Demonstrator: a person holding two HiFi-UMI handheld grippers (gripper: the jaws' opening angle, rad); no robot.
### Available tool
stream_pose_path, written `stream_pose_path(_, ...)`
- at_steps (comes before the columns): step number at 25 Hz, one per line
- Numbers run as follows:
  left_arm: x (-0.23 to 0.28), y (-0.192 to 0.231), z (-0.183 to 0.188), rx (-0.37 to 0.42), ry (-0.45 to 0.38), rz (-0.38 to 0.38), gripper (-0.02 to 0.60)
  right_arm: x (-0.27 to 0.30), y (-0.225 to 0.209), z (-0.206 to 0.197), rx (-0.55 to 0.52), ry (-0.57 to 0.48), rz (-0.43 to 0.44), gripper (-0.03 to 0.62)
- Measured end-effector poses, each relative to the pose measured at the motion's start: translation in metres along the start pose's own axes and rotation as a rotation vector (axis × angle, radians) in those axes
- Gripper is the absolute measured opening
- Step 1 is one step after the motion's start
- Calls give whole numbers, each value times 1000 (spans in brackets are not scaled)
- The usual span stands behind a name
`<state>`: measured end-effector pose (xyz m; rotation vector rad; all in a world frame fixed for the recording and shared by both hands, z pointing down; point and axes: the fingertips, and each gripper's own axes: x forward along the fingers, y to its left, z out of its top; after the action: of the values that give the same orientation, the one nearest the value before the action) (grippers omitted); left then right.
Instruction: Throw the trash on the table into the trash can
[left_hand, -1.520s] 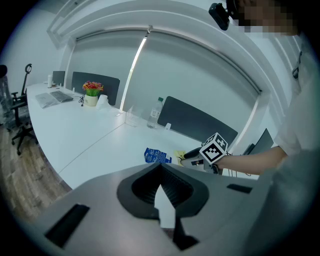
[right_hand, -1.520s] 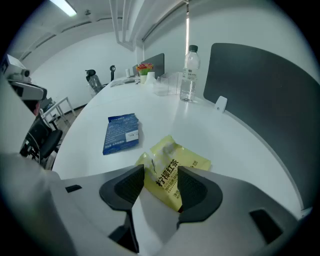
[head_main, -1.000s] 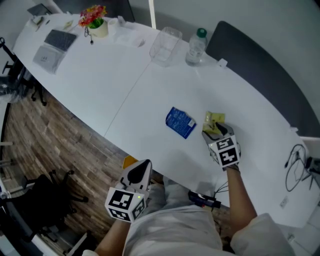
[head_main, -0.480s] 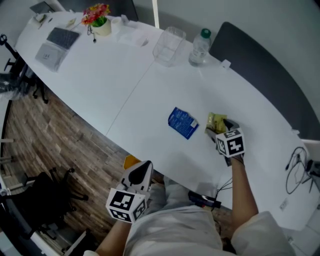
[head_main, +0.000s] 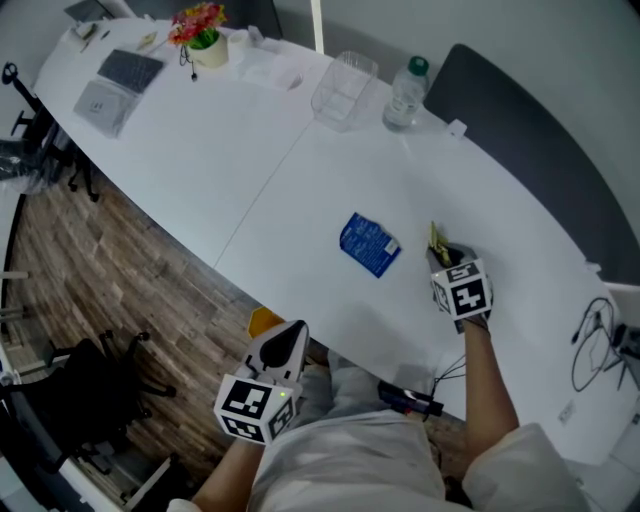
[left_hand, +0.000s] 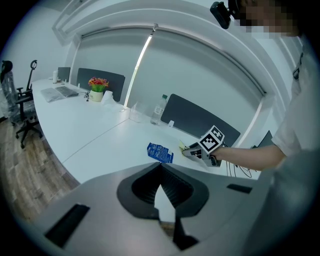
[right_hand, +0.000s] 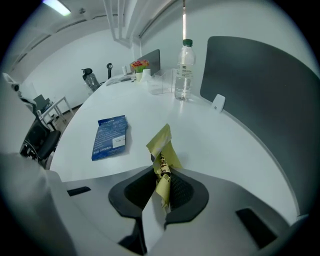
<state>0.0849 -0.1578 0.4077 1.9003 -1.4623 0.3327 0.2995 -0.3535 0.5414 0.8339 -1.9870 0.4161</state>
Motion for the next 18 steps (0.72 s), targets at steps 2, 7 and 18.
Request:
stream_pose_path(2,-1,0,1,2,-3,2,2,-1,3,4,-24,-22,-6,51)
stream_pose_path(7,-4,1,4,1,-19,9,2,-11,6,16,-32,-69,-23,41)
stream_pose_path(18,-23,4,14,-5,-85,23,2,-54,24,38,-12,-152,0,37)
